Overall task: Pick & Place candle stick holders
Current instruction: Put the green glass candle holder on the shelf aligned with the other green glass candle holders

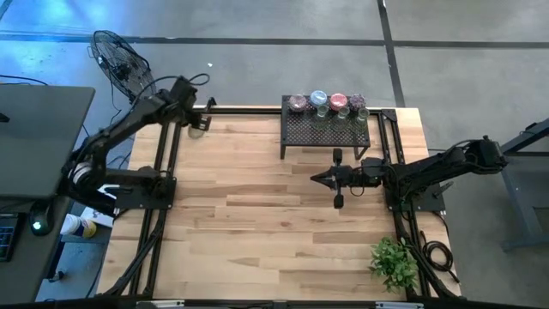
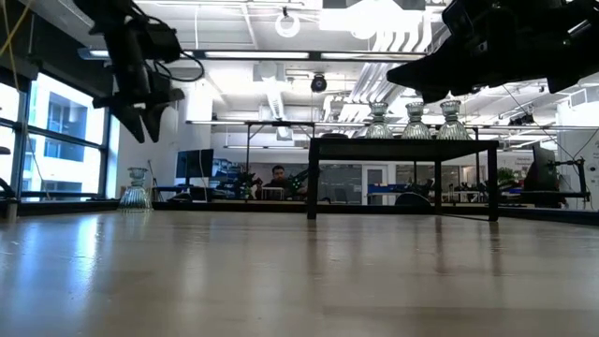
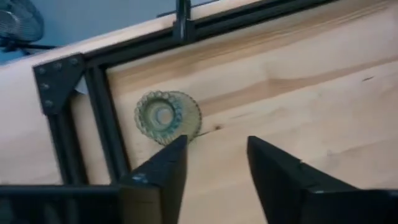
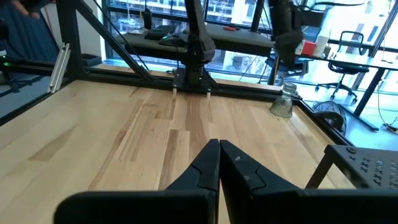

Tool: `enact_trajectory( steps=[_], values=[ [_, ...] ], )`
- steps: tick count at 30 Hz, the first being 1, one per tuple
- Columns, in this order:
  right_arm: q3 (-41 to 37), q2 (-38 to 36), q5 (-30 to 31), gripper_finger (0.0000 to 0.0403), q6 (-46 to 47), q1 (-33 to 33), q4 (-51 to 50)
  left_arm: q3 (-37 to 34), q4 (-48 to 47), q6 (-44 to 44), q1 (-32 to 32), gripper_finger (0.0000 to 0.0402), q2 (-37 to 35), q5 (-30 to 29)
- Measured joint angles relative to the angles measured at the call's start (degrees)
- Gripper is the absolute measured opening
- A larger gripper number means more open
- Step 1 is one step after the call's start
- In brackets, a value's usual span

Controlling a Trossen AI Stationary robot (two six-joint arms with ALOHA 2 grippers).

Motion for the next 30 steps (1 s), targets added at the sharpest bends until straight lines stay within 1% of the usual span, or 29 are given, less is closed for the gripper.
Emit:
enact_trajectory(
  steps=[6, 11, 13, 15, 20, 30],
  values=[
    [0.0, 0.0, -0.08, 0.0002, -0.4, 0.0, 0.29, 6.39, -6.77, 0.9, 0.21, 0.0225, 10.22, -3.57],
    [0.0, 0.0, -0.29, 0.0001, -0.4, 0.0, 0.31, 8.61, -8.18, 0.93, 0.23, 0.0257, 16.32, -8.15],
    [0.0, 0.0, -0.41, 0.0002, -0.4, 0.0, 0.29, 8.94, -7.88, 1.77, 0.27, 0.0263, 17.91, -8.69],
    [0.0, 0.0, -0.43, 0.0001, -0.4, 0.0, 0.29, 8.94, -7.39, 2.37, 0.25, 0.0266, 19.47, -10.53],
    [0.0, 0.0, -0.45, 0.0002, -0.4, 0.0, 0.28, 8.94, -6.93, 2.84, 2.08, 0.0266, 22.24, -10.85],
    [0.0, 0.0, -0.36, 0.0001, -0.4, 0.0, 0.18, 8.74, -6.15, 2.39, 2.09, 0.0266, 22.6, -11.38]
  ],
)
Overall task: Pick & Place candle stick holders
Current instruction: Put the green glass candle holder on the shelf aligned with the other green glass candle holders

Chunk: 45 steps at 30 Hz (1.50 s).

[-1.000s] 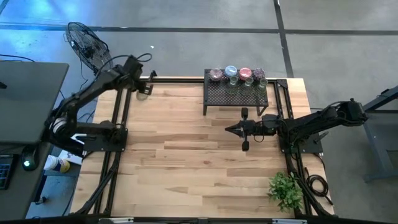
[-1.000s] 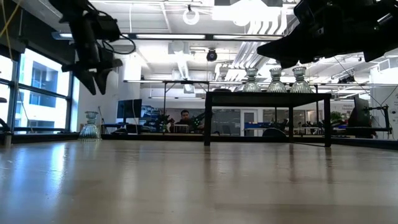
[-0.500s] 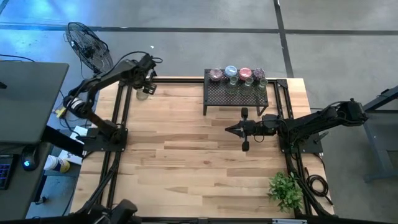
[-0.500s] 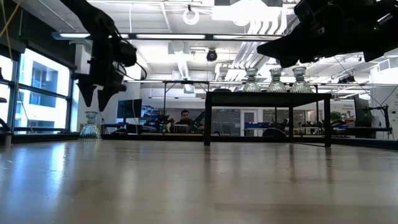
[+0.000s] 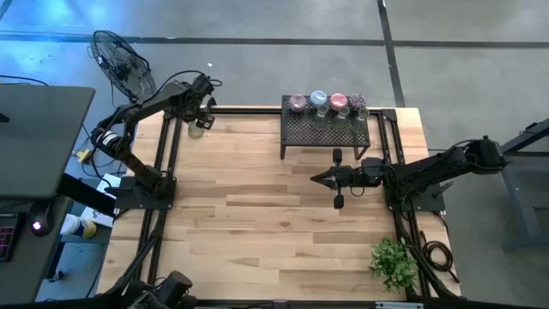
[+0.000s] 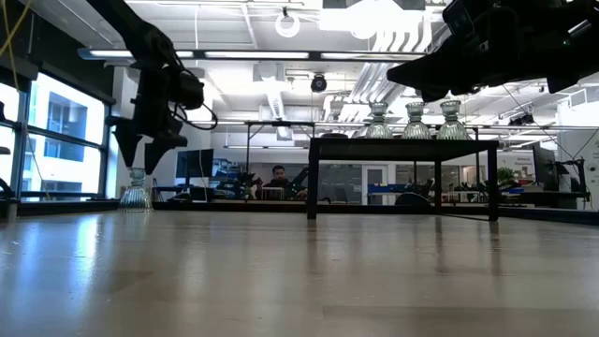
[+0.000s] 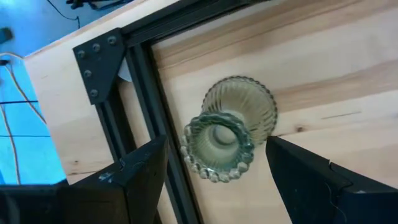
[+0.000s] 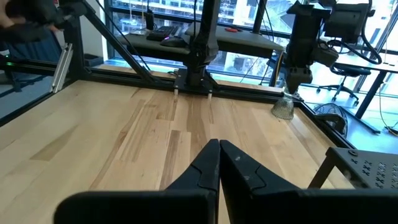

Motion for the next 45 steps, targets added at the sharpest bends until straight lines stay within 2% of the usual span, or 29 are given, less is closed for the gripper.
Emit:
enact_trajectory(
  steps=[10, 19, 22, 26, 36, 40, 45],
  values=[
    [0.0, 0.0, 0.04, 0.0001, 0.02, 0.0, 0.02, -0.21, -0.06, 0.42, -0.05, 0.0261, 3.46, 1.72],
    [0.0, 0.0, 0.04, 0.0001, -0.17, 0.0, 0.11, -0.21, 0.42, 4.38, -3.02, 0.0192, 3.46, 6.1],
    [0.0, 0.0, 0.04, 0.0002, -0.15, 0.0, 0.13, -0.21, 0.9, 4.83, -4.7, 0.018, 3.46, 6.46],
    [0.0, 0.0, 0.04, 0.0001, -0.17, 0.0, 0.13, -0.21, 1.44, 6.01, -6.97, 0.0187, 3.46, 6.51],
    [0.0, 0.01, 0.02, 0.0002, -0.02, 0.0, 0.14, -0.21, 3.37, 7.52, -9.02, 0.0246, 3.46, 8.23],
    [0.0, 0.0, 0.02, 0.0001, 0.0, 0.0, 0.15, -0.24, 3.45, 8.07, -9.02, 0.0237, 3.46, 8.12],
    [0.0, 0.0, 0.02, 0.0002, 0.0, 0.0, 0.15, -0.24, 5.04, 9.26, -9.07, 0.019, 3.46, 9.4]
  ],
)
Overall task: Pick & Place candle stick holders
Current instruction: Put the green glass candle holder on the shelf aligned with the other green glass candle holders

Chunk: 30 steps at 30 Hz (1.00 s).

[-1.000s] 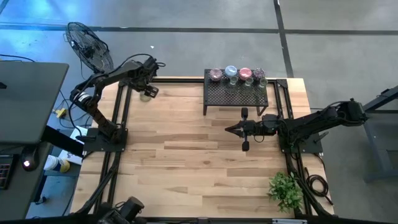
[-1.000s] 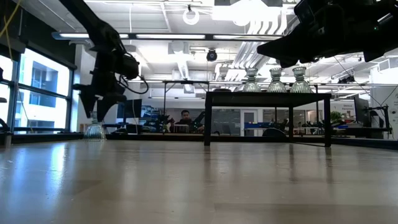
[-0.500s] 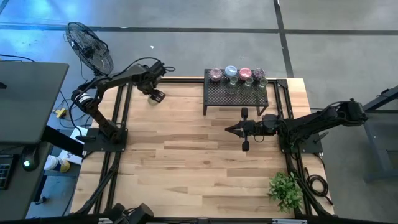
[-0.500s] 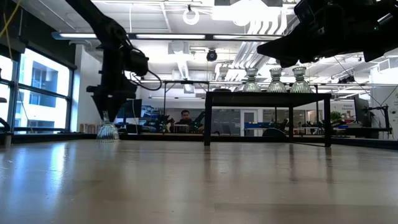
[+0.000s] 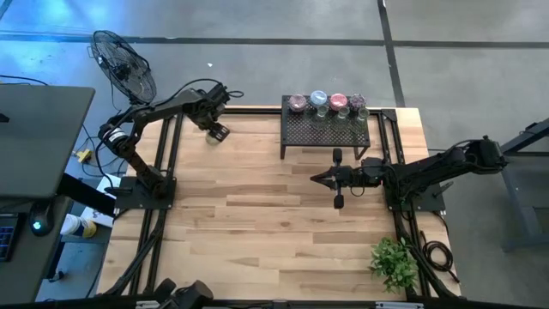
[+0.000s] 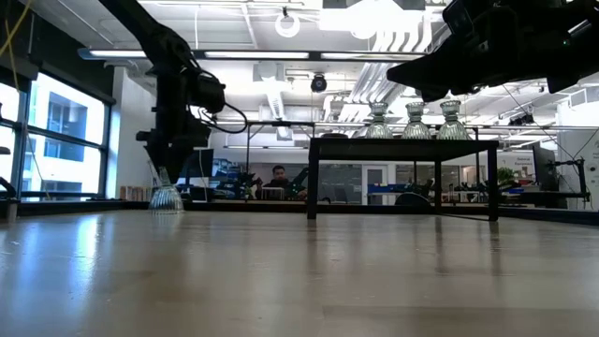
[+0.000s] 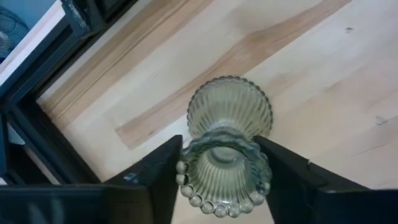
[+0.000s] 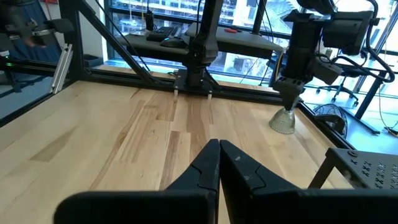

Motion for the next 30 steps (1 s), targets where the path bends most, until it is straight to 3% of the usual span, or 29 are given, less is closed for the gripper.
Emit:
enact_trajectory(
  steps=[3, 10, 15, 22, 30],
  values=[
    [0.0, 0.0, 0.02, 0.0001, 0.0, 0.0, 0.0, -0.02, 0.35, 0.44, 0.02, 0.0163, 0.0, 0.51],
    [0.0, 0.01, 0.0, 0.0001, -0.14, 0.0, 0.0, 0.41, -2.0, 1.23, -0.42, 0.0163, -0.97, 2.57],
    [0.0, 0.01, 0.02, 0.0002, -0.17, 0.0, 0.0, 4.56, -6.65, 1.44, -2.52, 0.0167, -4.23, 2.54],
    [0.0, 0.0, 0.0, 0.0002, -0.17, 0.0, 0.0, 17.08, -15.32, 0.11, -9.71, 0.0165, -6.27, 2.53],
    [0.0, 0.0, 0.02, 0.0002, -0.44, 0.0, 0.0, 33.01, -15.71, -0.01, -19.4, 0.0164, -3.41, 4.67]
  ],
)
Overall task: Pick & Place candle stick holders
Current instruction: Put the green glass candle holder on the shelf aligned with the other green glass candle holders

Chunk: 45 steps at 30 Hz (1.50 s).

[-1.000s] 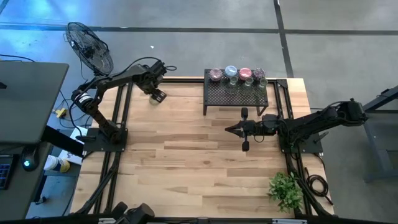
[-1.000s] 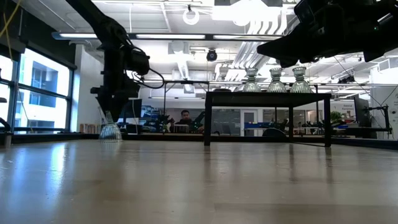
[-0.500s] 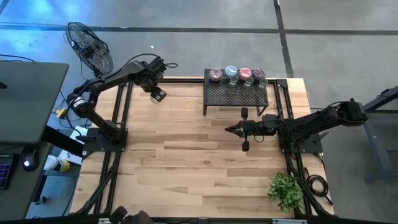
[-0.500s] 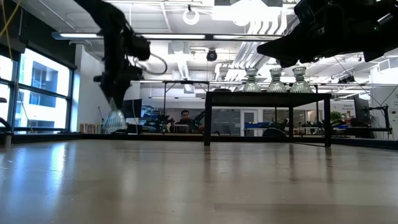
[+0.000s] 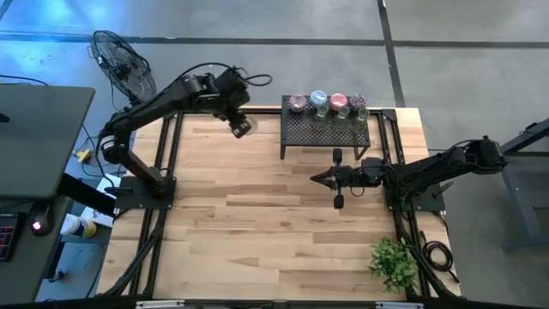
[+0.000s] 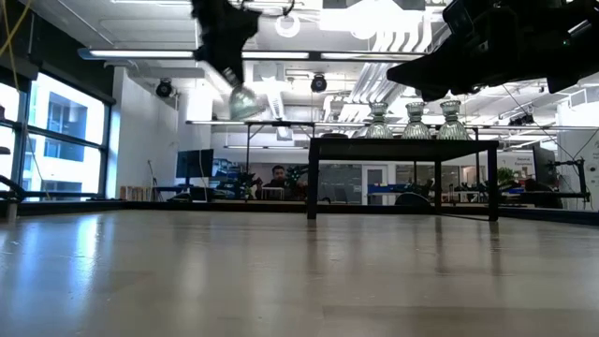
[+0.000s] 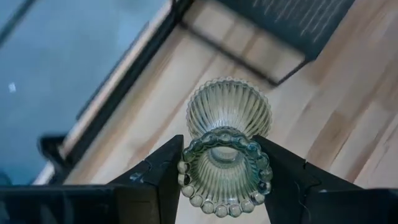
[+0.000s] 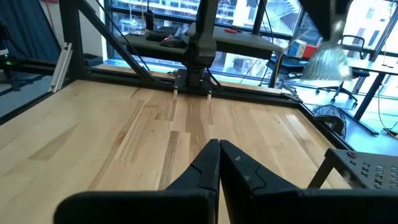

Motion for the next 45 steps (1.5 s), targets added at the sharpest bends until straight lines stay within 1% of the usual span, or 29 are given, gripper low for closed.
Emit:
enact_trajectory(
  steps=[6, 8, 10, 13, 16, 19, 24, 30, 38, 45],
  values=[
    [0.0, 0.0, 0.23, 0.0001, -0.62, 0.0, 0.48, 14.14, -1.49, 3.89, -4.17, 0.0164, 9.09, 0.13],
    [0.0, 0.01, 0.22, 0.0002, -0.62, 0.0, 0.65, 18.99, -1.29, 6.3, -5.3, 0.0164, 12.94, 1.16],
    [0.0, 0.0, 0.22, 0.0002, -0.81, 0.0, 0.68, 23.18, -1.39, 8.76, -6.35, 0.0164, 16.53, 0.86],
    [0.0, 0.0, 0.22, 0.0001, -1.05, 0.0, 0.66, 28.31, 0.09, 11.67, -7.55, 0.0164, 21.63, 0.83],
    [0.0, 0.0, 0.22, 0.0002, -1.03, 0.0, 0.65, 31.92, 0.7, 13.89, -8.54, 0.0164, 25.75, 0.85],
    [0.0, 0.0, 0.22, 0.0001, -1.03, 0.0, 0.59, 33.61, 1.12, 15.68, -9.16, 0.0164, 28.41, -0.56],
    [0.0, 0.0, 0.02, 0.0002, -1.03, 0.0, 0.5, 33.73, 2.66, 15.81, -9.04, 0.0164, 30.55, -2.44],
    [0.0, 0.0, 0.02, 0.0001, -1.03, -0.01, 0.44, 33.64, 5.01, 15.11, -9.05, 0.0164, 31.22, -2.91],
    [0.0, 0.0, 0.0, 0.0001, -1.03, -0.02, 0.44, 33.4, 4.99, 14.31, -8.62, 0.0164, 32.76, -4.28],
    [0.0, 0.0, 0.0, 0.0001, -1.03, -0.01, 0.46, 33.42, 6.19, 13.4, -8.06, 0.0175, 32.66, -4.57]
  ],
)
